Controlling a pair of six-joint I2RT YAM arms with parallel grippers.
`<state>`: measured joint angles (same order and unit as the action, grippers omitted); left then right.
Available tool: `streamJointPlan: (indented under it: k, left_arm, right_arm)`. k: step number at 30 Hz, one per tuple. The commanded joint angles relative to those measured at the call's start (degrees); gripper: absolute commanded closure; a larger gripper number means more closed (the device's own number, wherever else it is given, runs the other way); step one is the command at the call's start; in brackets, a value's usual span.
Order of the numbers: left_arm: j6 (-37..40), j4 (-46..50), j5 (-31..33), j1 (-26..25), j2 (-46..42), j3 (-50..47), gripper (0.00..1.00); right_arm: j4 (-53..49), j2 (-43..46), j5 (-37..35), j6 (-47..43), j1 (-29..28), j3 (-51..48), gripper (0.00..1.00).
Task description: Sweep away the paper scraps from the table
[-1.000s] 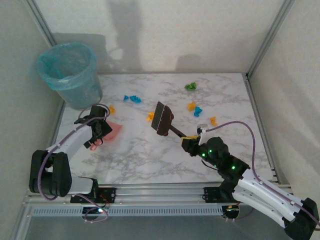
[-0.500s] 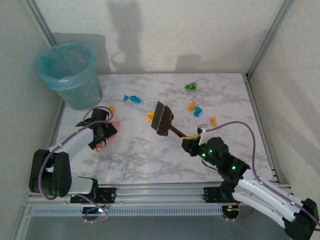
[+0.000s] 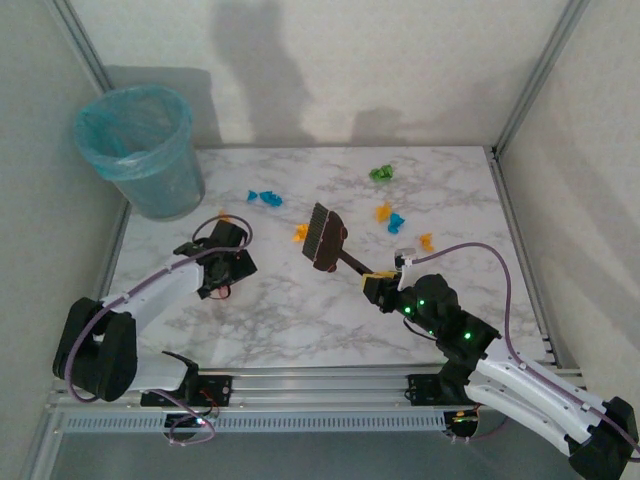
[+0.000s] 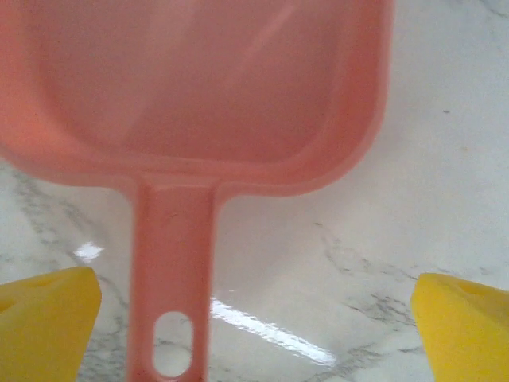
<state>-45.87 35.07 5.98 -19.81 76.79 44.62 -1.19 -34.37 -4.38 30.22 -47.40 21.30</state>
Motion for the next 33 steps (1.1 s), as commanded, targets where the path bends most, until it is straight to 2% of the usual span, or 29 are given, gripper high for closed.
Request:
streamJointPlan:
  k: [1,3,5,8,9,15,22,26,33]
  left_arm:
    - [-3.05,4.48,5.79,-0.4,-0.66,-0.49,0.03]
    - [-2.83,5.24,5.98,-0.62,0.77,-0.53,0.04]
    - [-1.48,6.21,6.49,-1.14,2.63,0.08,0.11]
    - [-1.4,6.71,5.93,-1.95,3.81,0.62,0.12]
    - [-0.86,6.2,5.27,-2.04,4.06,0.69,0.16]
    - [-1.12,6.81,7.31,-1.94,5.63,2.11,0.17]
    - [1.58,5.15,4.32,-1.92,8.49,3.28,0.19]
    - [3.85,3.68,1.56,-0.85,9.14,3.09,0.32]
    - [4.25,3.43,1.33,-0.23,9.6,3.13,0.42]
  right_arm:
    - [3.08,-0.05,-0.28,-0.41,-0.06,0.1,1.0]
    - [3.21,-0.42,-0.24,-0.45,-0.06,0.18,1.0]
    - [3.29,-1.04,-0.06,-0.49,-0.04,0.23,1.0]
    - [3.56,-1.79,0.12,-0.5,-0.04,0.31,1.0]
    - [3.64,-1.99,0.1,-0.5,-0.06,0.4,1.0]
    - [3.52,-2.19,-0.42,-0.8,-0.06,0.32,1.0]
    - [3.76,-2.48,-0.19,-1.03,-0.06,0.32,1.0]
    - [3.73,-2.52,-0.38,-1.18,-0.06,0.28,1.0]
    - [3.64,-2.51,-0.41,-1.21,-0.05,0.37,1.0]
